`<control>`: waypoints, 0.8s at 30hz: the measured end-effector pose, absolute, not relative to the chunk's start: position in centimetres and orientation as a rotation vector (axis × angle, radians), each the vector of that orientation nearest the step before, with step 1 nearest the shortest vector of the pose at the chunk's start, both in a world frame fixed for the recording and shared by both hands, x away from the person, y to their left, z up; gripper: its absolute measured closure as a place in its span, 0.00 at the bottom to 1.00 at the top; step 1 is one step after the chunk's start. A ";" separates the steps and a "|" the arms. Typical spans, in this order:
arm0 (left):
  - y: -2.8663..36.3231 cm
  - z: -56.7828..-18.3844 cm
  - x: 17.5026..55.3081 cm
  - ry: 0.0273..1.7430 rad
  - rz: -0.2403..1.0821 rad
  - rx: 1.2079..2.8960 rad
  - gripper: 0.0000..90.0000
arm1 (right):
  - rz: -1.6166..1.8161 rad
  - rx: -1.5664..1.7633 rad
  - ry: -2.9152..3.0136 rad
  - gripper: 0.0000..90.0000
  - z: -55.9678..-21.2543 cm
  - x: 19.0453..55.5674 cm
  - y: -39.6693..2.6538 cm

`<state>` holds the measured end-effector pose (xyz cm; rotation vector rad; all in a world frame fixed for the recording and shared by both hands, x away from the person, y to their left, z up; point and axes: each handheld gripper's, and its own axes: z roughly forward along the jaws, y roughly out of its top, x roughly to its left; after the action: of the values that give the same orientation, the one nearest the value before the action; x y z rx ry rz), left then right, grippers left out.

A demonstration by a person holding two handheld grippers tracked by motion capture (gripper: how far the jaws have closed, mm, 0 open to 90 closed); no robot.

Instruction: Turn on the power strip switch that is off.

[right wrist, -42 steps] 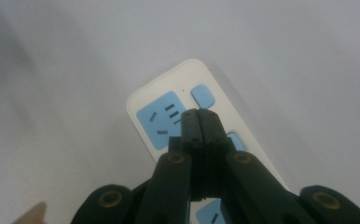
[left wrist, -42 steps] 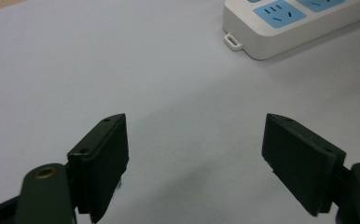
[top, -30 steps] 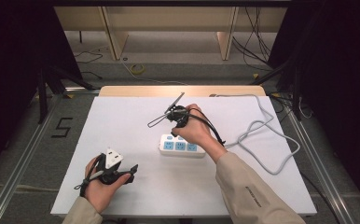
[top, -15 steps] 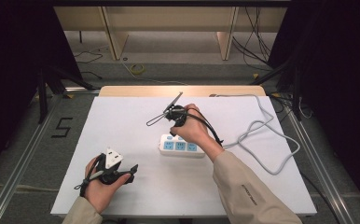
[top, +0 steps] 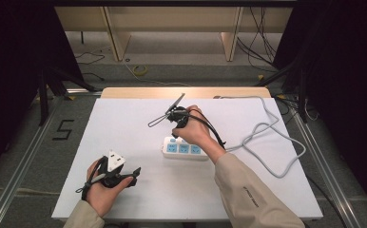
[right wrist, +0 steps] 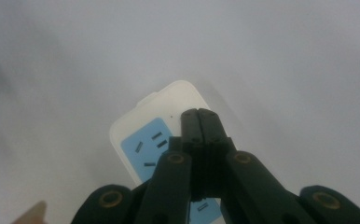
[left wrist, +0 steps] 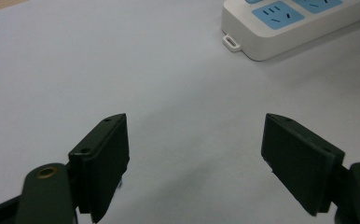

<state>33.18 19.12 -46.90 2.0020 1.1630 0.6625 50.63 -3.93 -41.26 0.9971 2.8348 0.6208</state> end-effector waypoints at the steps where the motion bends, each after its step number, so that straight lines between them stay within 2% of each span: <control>1: 19.1 -46.9 33.2 1.163 0.662 2.002 0.26 | 0.621 1.002 2.834 1.00 -41.4 50.6 -3.9; 24: 19.1 -46.9 33.2 1.159 0.661 2.004 0.26 | 0.607 1.020 2.839 1.00 -42.2 51.2 -3.1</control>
<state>33.20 19.10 -46.90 2.0042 1.1586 0.6612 51.17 -3.09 -42.18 1.0201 2.8385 0.6065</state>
